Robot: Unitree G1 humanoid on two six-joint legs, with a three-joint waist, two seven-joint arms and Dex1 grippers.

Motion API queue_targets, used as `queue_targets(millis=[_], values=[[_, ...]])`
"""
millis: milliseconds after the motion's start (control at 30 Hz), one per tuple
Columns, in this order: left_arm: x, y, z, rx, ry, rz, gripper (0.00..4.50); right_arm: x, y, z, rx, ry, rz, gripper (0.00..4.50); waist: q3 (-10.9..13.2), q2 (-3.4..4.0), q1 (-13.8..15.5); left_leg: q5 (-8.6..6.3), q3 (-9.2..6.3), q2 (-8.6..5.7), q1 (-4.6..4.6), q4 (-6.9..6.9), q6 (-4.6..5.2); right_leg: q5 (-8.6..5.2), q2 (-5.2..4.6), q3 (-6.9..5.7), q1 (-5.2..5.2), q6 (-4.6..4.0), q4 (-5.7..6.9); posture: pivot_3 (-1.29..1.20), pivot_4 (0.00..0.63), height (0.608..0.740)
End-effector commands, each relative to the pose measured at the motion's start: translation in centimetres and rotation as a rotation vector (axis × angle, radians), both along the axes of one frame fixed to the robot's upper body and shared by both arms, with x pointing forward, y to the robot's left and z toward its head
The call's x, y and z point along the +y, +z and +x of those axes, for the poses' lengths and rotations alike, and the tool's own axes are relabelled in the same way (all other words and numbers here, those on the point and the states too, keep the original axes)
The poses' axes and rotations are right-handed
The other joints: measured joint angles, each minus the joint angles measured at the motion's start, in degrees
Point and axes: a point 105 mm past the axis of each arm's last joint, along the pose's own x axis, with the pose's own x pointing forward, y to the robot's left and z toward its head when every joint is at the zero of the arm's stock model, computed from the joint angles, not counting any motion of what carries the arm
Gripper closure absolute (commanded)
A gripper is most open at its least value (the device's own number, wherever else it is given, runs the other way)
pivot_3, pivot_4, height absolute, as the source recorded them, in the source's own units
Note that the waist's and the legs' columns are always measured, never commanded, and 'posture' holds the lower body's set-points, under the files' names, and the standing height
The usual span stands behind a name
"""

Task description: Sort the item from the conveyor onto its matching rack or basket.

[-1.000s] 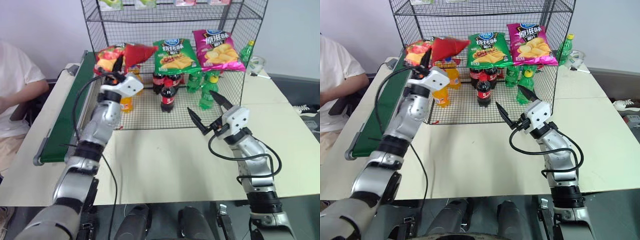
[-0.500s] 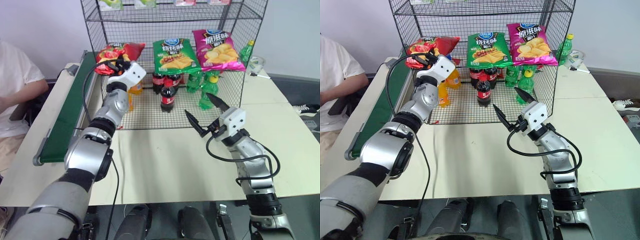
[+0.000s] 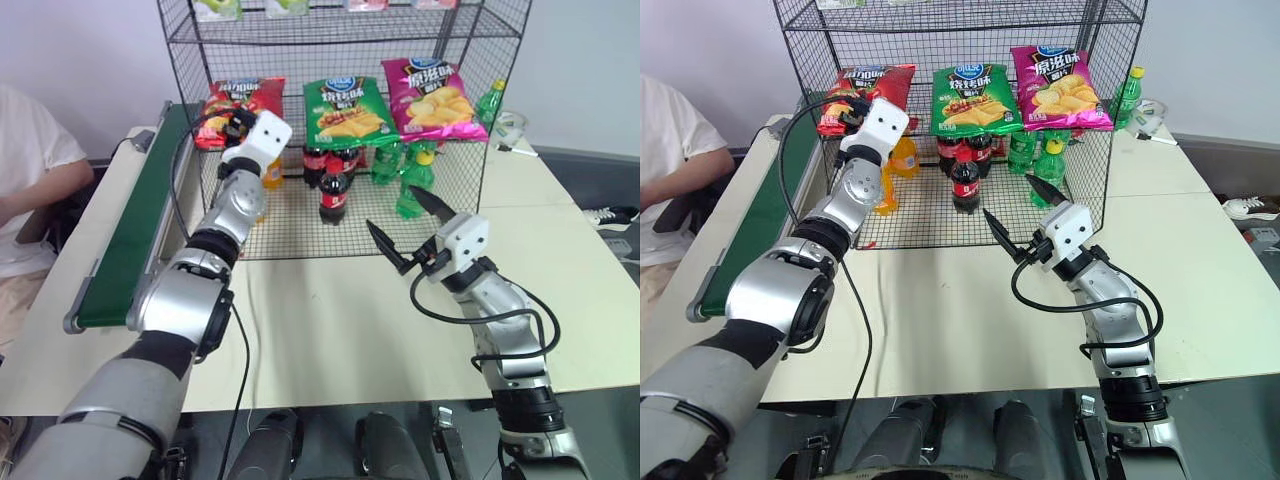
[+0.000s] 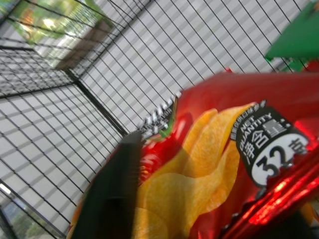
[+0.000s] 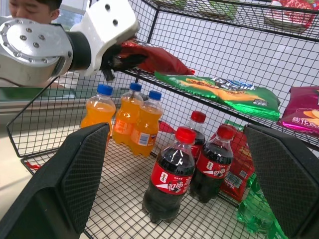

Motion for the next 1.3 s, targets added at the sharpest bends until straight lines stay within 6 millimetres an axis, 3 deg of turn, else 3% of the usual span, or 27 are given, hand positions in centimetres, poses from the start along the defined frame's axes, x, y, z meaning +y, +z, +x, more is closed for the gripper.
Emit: queue_targets(millis=[33, 67, 267, 567, 767, 867, 1000, 1300], values=[[-0.8, 1.5, -0.3, -0.045, -0.053, 0.02, 0.22, 0.4, 1.6, -0.5, -0.059, 0.02, 0.01, 0.0, 0.0, 0.0, 0.03, 0.0, 0.0, 0.0, 0.0, 0.01, 0.0, 0.0, 0.0, 0.0, 0.0, 0.0, 0.0, 0.0, 0.15, 0.74], [-0.8, 1.5, -0.3, -0.045, -0.074, 0.004, 0.03, 0.4, 1.6, -0.4, -0.058, 0.021, 0.011, 0.0, 0.0, 0.0, 0.03, 0.0, -0.01, 0.0, 0.0, 0.01, 0.0, 0.0, 0.0, 0.0, 0.0, 0.0, 0.0, 0.0, 0.15, 0.74], [-0.6, 1.7, -1.1, -0.067, -0.158, -0.064, 0.03, 0.3, 1.5, -0.5, -0.055, 0.024, 0.011, 0.0, 0.0, 0.0, -0.16, 0.0, -0.01, 0.0, 0.0, 0.01, 0.0, 0.0, 0.0, 0.01, -0.03, 0.0, 0.03, 0.0, 0.15, 0.74], [0.5, 1.1, -5.6, -0.081, -0.265, -0.016, 0.03, 0.3, 1.3, -0.2, -0.052, 0.035, 0.002, 0.0, -0.01, 0.02, -0.32, 0.01, 0.01, 0.02, -0.01, -0.02, -0.01, 0.01, 0.02, 0.1, -0.1, -0.02, 0.06, 0.0, 0.15, 0.74], [1.1, 1.2, -8.7, -0.018, -0.425, -0.288, 0.03, 0.1, 1.4, -0.2, -0.055, 0.034, -0.002, 0.0, -0.02, 0.03, -0.16, 0.0, -0.03, 0.01, -0.01, 0.08, 0.0, 0.01, 0.0, 0.08, -0.02, -0.03, 0.04, 0.0, 0.15, 0.74], [2.5, 0.9, -10.8, 0.034, -0.529, -0.458, 0.03, -0.2, 1.3, -0.2, -0.055, 0.032, -0.007, 0.0, -0.03, 0.05, -0.51, 0.0, -0.02, 0.04, -0.01, 0.05, -0.01, 0.01, 0.0, 0.11, -0.06, -0.04, 0.04, 0.0, 0.15, 0.74], [6.4, -3.4, -12.8, 0.213, -0.47, -0.647, 0.03, -0.2, 1.3, -0.4, -0.053, 0.051, -0.009, 0.0, -0.1, 0.17, -0.72, 0.0, 0.01, 0.07, 0.08, -0.05, 0.0, 0.0, 0.03, 0.18, -0.05, -0.05, 0.03, 0.0, 0.15, 0.74], [11.1, -5.9, -17.9, 0.461, -0.523, -0.517, 0.03, -4.4, 1.6, -1.5, 0.007, 0.105, -0.141, 0.0, -0.04, 0.09, 0.78, -0.04, -0.03, 0.03, 0.14, 0.07, 0.04, -0.02, -0.03, 0.19, 0.18, -0.1, -0.11, 0.0, 0.15, 0.74]])
